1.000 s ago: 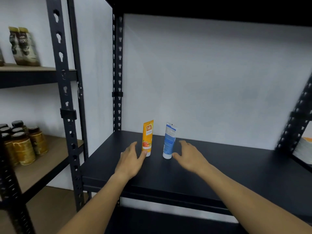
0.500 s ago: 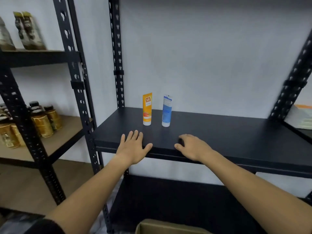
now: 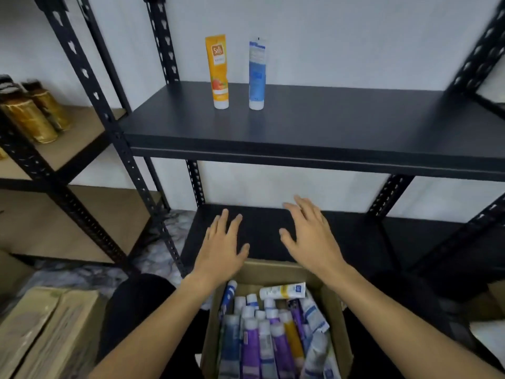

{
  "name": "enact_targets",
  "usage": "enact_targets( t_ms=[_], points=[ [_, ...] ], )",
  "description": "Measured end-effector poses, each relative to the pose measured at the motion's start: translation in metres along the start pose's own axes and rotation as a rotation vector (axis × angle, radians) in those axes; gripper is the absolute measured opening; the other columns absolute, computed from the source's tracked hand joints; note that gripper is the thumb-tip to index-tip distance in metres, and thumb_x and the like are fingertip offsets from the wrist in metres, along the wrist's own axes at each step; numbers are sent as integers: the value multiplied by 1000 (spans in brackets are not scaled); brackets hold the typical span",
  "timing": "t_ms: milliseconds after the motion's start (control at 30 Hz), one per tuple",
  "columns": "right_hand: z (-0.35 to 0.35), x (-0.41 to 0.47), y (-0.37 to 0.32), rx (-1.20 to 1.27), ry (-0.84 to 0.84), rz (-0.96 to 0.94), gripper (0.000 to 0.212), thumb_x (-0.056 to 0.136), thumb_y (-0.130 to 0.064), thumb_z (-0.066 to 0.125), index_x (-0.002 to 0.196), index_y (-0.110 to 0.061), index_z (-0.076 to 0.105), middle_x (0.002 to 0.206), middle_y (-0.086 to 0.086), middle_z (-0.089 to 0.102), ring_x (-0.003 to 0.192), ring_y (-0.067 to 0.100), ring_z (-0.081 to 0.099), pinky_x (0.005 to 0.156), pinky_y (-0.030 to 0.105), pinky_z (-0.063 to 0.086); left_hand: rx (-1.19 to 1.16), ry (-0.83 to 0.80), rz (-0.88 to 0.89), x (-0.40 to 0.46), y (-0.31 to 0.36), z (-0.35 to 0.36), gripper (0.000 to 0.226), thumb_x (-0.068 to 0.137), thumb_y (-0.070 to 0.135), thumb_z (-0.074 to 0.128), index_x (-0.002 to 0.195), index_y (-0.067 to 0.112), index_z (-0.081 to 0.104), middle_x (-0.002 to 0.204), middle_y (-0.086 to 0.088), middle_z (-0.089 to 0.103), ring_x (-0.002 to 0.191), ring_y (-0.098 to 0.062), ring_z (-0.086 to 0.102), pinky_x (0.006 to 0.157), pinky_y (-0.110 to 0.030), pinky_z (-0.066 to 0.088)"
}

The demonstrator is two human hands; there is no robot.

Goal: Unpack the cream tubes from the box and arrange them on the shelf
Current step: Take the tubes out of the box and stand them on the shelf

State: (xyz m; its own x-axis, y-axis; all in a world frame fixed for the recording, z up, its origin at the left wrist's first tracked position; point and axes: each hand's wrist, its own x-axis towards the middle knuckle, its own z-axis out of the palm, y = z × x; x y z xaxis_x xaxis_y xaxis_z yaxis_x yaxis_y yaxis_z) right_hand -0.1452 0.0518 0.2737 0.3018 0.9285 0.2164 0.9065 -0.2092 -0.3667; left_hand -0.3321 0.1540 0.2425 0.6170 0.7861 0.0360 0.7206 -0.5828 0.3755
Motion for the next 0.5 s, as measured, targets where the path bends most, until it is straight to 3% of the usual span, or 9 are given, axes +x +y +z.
enact_targets(
  t_ms=[167,300,500],
  points=[
    [55,-41,33,60,-338,166,67,97,-35,54,155,-24,22,159,3,28,145,22,27,113,36,32,-10,-236,-29,-22,-9,69,69,98,40,50,156,18,18,164,-10,-3,151,-30,3,121,-42,18],
    [83,-64,54,50,-520,264,64,95,-34,56,151,-24,28,148,2,41,133,25,43,104,39,43,14,-343,8,-27,-17,105,64,96,39,53,150,15,28,162,-13,10,147,-29,16,118,-39,21],
    [115,-77,62,92,-635,341,58,92,-29,59,145,-26,37,136,4,50,121,26,53,95,38,49,-27,-542,28,-39,-21,143,60,95,31,58,147,19,31,160,-6,17,147,-28,15,111,-39,35]
  ],
)
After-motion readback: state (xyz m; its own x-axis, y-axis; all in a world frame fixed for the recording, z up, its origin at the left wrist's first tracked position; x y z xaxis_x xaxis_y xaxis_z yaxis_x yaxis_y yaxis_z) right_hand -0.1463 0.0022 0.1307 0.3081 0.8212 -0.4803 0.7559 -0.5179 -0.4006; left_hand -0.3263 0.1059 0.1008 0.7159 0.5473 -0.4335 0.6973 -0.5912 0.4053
